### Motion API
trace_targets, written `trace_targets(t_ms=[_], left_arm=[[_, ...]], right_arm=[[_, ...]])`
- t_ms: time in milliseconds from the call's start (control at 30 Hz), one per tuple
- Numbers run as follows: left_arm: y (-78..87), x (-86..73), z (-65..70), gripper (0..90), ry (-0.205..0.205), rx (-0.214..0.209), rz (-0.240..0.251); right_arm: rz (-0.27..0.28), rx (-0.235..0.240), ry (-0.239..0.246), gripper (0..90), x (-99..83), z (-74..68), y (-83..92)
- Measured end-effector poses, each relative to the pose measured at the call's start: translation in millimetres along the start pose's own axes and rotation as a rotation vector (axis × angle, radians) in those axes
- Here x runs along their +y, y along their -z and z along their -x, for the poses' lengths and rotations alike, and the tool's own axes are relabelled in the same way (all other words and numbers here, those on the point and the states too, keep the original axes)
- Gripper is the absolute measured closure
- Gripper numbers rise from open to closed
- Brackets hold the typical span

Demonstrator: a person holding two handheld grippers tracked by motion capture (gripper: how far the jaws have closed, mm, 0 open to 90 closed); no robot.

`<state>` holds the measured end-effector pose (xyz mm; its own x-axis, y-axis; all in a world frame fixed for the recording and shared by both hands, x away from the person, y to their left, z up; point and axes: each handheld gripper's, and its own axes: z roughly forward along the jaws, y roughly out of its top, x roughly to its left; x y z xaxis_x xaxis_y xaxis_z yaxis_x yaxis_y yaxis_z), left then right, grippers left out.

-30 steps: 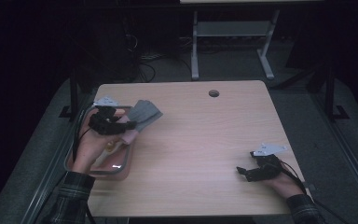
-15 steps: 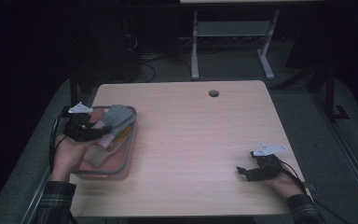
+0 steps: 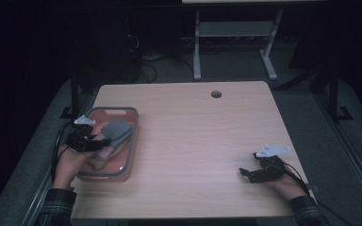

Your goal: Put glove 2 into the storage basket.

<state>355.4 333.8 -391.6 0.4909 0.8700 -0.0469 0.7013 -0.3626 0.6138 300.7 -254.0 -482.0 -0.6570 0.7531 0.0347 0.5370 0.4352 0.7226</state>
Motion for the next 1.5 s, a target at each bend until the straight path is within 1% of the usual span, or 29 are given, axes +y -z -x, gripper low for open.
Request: trace_targets(t_ms=[33, 67, 100, 133, 167, 233, 300, 433, 567, 667, 833, 867, 933, 1000, 1133, 1233, 1300, 1333, 1400, 1467, 1500], left_arm=[[-0.3, 0.4, 0.8, 58.2, -0.013, 0.007, -0.004], [-1.4, 0.8, 1.4, 58.0, -0.017, 0.008, -0.011], [-3.0, 1.3, 1.4, 57.3, -0.017, 0.005, -0.028], [-5.9, 2.2, 2.0, 56.1, -0.019, 0.008, -0.062], [-6.9, 2.8, 2.7, 54.1, -0.028, 0.014, -0.064], [-7.7, 3.5, 2.4, 50.0, -0.021, 0.015, -0.066], [-8.5, 4.0, 0.8, 42.3, -0.007, 0.014, -0.073], [-9.6, 4.6, 0.3, 26.0, -0.006, 0.015, -0.068], [-7.3, 4.9, -1.1, 17.3, 0.007, 0.015, -0.051], [-1.2, 6.9, -2.4, 14.8, 0.006, 0.021, -0.026], [12.5, 13.7, -0.7, 14.2, 0.003, 0.001, 0.022], [14.3, 15.1, 0.3, 14.1, 0.008, -0.008, 0.033], [17.0, 17.8, 2.5, 14.1, 0.006, -0.014, 0.046], [18.7, 21.3, 5.7, 14.1, 0.004, -0.029, 0.058], [17.6, 30.3, 13.7, 14.1, -0.003, -0.060, 0.081], [15.4, 38.8, 23.3, 14.1, -0.006, -0.084, 0.103], [13.8, 43.7, 28.2, 14.1, -0.019, -0.102, 0.115], [13.1, 45.5, 31.1, 14.1, -0.018, -0.107, 0.121], [11.4, 50.2, 37.8, 14.1, -0.033, -0.124, 0.133], [9.6, 54.0, 45.8, 14.1, -0.040, -0.142, 0.145], [8.5, 55.7, 49.7, 14.1, -0.052, -0.146, 0.152]], right_arm=[[0.003, 0.001, -0.001, 13.6, -0.1, -0.1, -0.2], [0.003, 0.001, -0.001, 13.7, -0.1, 0.0, -0.2], [0.000, 0.000, 0.000, 13.7, 0.0, 0.0, 0.0], [0.000, 0.000, 0.000, 13.6, 0.0, 0.0, 0.0], [0.000, 0.000, 0.000, 13.7, 0.0, 0.0, 0.0], [0.000, 0.000, 0.000, 13.7, 0.0, 0.0, 0.0], [0.000, 0.000, 0.000, 13.7, 0.0, 0.0, 0.0], [0.000, 0.000, 0.000, 13.6, 0.0, 0.0, 0.0], [0.002, 0.001, -0.001, 13.6, -0.1, -0.1, -0.2], [0.000, 0.000, 0.000, 13.6, 0.0, 0.0, 0.0], [0.000, 0.000, 0.001, 13.7, 0.0, 0.0, 0.0], [0.002, 0.000, 0.000, 13.6, 0.0, 0.0, -0.1], [0.001, 0.000, 0.000, 13.6, 0.0, 0.0, 0.0], [0.000, 0.000, 0.001, 13.7, 0.0, 0.0, 0.0], [-0.001, 0.002, -0.005, 13.6, -0.1, -0.3, 0.0], [0.000, 0.002, -0.006, 13.6, -0.1, -0.4, -0.1], [0.000, 0.002, -0.006, 13.6, -0.1, -0.4, 0.0], [0.000, 0.002, -0.006, 13.6, -0.1, -0.4, -0.1], [0.000, 0.002, -0.006, 13.6, -0.1, -0.4, -0.1], [0.000, 0.002, -0.007, 13.6, -0.1, -0.4, -0.1], [0.000, 0.002, -0.006, 13.6, -0.1, -0.4, 0.0]])
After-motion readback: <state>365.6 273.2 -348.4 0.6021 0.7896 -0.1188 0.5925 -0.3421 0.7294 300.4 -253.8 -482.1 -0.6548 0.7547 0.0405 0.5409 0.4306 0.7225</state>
